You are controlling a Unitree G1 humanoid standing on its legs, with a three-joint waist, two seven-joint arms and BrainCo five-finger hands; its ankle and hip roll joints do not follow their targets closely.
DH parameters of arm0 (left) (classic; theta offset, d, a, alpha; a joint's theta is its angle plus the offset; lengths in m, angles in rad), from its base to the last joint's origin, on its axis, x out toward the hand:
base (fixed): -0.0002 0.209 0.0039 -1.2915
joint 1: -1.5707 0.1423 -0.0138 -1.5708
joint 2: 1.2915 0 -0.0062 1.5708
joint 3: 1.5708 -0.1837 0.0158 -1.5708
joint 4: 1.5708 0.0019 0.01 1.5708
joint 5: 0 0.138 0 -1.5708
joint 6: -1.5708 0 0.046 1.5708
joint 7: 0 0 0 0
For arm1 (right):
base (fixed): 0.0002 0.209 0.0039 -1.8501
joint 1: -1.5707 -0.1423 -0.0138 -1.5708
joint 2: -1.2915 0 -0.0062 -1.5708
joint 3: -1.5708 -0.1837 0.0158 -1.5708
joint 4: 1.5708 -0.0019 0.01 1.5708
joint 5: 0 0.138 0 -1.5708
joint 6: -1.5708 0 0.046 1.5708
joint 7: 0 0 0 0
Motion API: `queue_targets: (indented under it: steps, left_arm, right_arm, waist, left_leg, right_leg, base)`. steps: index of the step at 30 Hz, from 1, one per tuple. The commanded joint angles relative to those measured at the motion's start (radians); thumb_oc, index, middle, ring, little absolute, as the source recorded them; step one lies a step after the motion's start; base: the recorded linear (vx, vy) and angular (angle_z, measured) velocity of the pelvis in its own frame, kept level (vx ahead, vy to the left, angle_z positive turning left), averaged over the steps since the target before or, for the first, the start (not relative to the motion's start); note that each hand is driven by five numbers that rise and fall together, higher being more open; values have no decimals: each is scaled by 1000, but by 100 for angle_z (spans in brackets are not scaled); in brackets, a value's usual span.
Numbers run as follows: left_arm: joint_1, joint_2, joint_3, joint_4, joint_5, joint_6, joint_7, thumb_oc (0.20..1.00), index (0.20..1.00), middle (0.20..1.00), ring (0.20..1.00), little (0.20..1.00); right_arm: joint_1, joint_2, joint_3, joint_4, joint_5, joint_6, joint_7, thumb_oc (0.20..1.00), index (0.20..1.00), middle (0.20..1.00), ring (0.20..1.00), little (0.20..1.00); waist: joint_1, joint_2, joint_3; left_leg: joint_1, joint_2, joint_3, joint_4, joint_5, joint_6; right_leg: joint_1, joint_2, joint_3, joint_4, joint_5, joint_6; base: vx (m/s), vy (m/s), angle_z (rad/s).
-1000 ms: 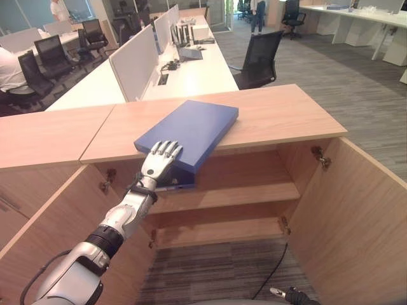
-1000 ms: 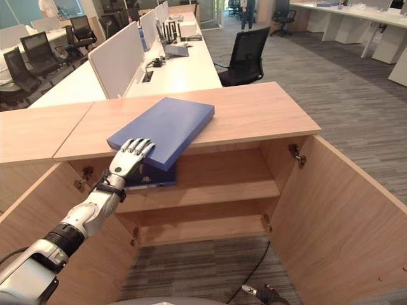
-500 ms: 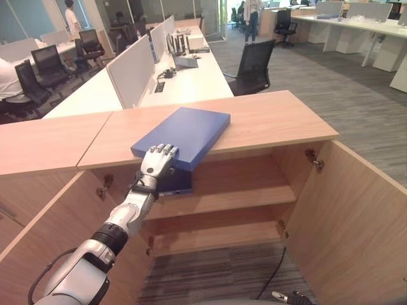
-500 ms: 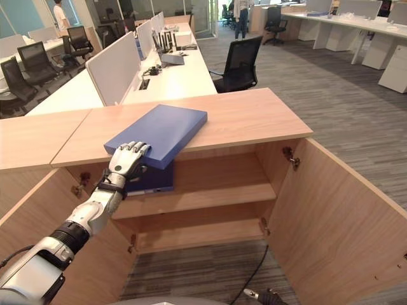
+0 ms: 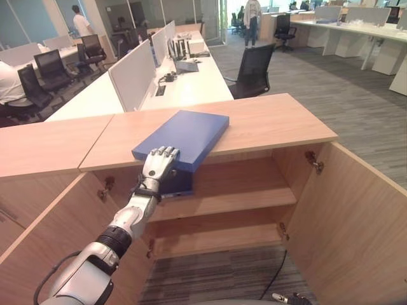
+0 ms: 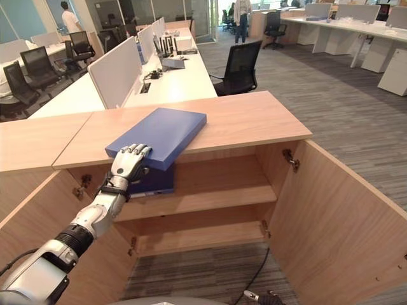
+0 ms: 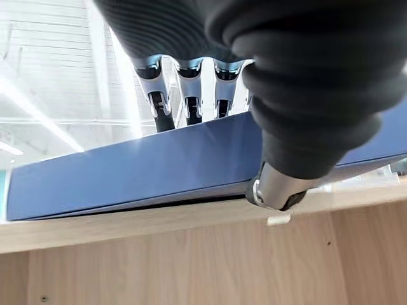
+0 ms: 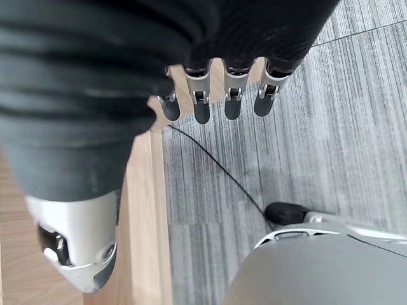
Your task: Put the empty folder in the office cabinet
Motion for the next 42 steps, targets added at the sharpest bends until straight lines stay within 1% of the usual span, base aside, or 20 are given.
queue_targets:
  steps: [1, 4, 7, 12, 17, 19, 23, 24, 25, 27, 28, 34, 42]
  left_arm:
    - [83, -1, 65, -166, -203, -119, -96, 200, 200, 200, 200, 200]
    - [186, 12, 101, -397, -324, -205, -179, 200, 200, 200, 200, 200]
    - [290, 42, 155, -577, -438, -254, -257, 200, 200, 200, 200, 200]
    - [365, 89, 205, -742, -580, -292, -337, 200, 200, 200, 200, 200]
    - [371, 122, 245, -849, -703, -319, -375, 200, 200, 200, 200, 200]
    - [368, 122, 251, -870, -772, -319, -397, 200, 200, 200, 200, 200]
    - [370, 105, 250, -900, -967, -311, -461, 200, 200, 200, 200, 200]
    - [372, 94, 248, -915, -1062, -303, -486, 200, 200, 200, 200, 200]
    - [373, 94, 249, -916, -1064, -302, -487, 200, 200, 200, 200, 200]
    - [380, 92, 254, -932, -1180, -282, -527, 200, 200, 200, 200, 200]
    - [381, 93, 255, -933, -1182, -281, -528, 200, 200, 200, 200, 200]
    - [395, 91, 258, -968, -1349, -256, -568, 200, 200, 200, 200, 200]
    - [407, 83, 255, -966, -1386, -242, -574, 200, 200, 200, 200, 200]
  right_arm:
    - [-65, 55, 42, -22, -47, -30, -1, 1000, 1000, 1000, 1000, 1000]
    - [-80, 46, 37, -106, -33, -46, 6, 1000, 1000, 1000, 1000, 1000]
    - [-80, 26, 36, -203, -24, -57, 13, 1000, 1000, 1000, 1000, 1000]
    - [-86, -8, 36, -296, -24, -63, 31, 1000, 1000, 1000, 1000, 1000]
    - [-100, -31, 39, -342, -22, -66, 43, 1000, 1000, 1000, 1000, 1000]
    - [-108, -37, 43, -346, -27, -65, 47, 1000, 1000, 1000, 1000, 1000]
    - [-119, -42, 53, -351, -30, -58, 64, 1000, 1000, 1000, 1000, 1000]
    - [-122, -42, 56, -353, -29, -54, 70, 1000, 1000, 1000, 1000, 1000]
    - [-122, -42, 57, -353, -29, -54, 70, 1000, 1000, 1000, 1000, 1000]
    - [-114, -51, 58, -392, -30, -48, 88, 1000, 1000, 1000, 1000, 1000]
    - [-113, -51, 58, -393, -30, -48, 88, 1000, 1000, 1000, 1000, 1000]
    - [-110, -54, 60, -384, -36, -39, 107, 1000, 1000, 1000, 1000, 1000]
    - [-107, -49, 68, -387, -31, -37, 115, 1000, 1000, 1000, 1000, 1000]
  waist:
    - [8, -100, 37]
    - [22, -101, 53]
    - [30, -102, 61]
    - [40, -101, 64]
    - [46, -102, 64]
    - [49, -102, 64]
    - [51, -103, 65]
    - [51, -103, 66]
    - [51, -103, 66]
    - [50, -101, 67]
    - [50, -101, 67]
    - [53, -100, 67]
    - [58, -99, 69]
  left_leg:
    - [15, -21, -31, 3, -90, -1]
    - [5, -22, -38, 3, -86, 2]
    - [-3, -23, -44, 3, -84, 5]
    - [-10, -23, -48, 3, -82, 5]
    - [-16, -23, -54, 3, -78, 4]
    - [-18, -23, -56, 3, -76, 5]
    - [-18, -24, -56, 3, -75, 5]
    - [-18, -23, -57, 3, -74, 6]
    - [-18, -23, -57, 3, -74, 5]
    - [-18, -23, -58, 3, -73, 6]
    - [-18, -23, -58, 3, -73, 6]
    - [-16, -25, -60, 3, -74, 7]
    - [-18, -27, -64, 3, -74, 7]
  right_leg:
    - [57, -84, 17, 6, -58, 107]
    - [50, -84, 13, 6, -53, 106]
    - [44, -84, 10, 6, -50, 106]
    - [38, -83, 2, 6, -48, 106]
    - [34, -83, -3, 6, -46, 107]
    - [33, -84, -3, 6, -44, 107]
    - [34, -84, -3, 6, -43, 106]
    - [34, -84, -3, 6, -42, 106]
    - [34, -84, -3, 6, -42, 106]
    - [33, -84, -4, 6, -40, 105]
    - [34, -84, -4, 6, -40, 105]
    - [35, -84, -4, 6, -40, 104]
    - [34, -84, -4, 6, -40, 102]
  base:
    - [0, 0, 0]
    - [-27, 7, 4]
    - [-30, 2, 6]
    - [-21, 3, 9]
    - [-9, -1, 3]
    - [-9, 1, 2]
    - [0, 0, 0]
    - [0, 0, 0]
    - [0, 0, 0]
    - [-6, 1, 2]
    - [0, 0, 0]
    - [0, 0, 0]
    - [0, 0, 0]
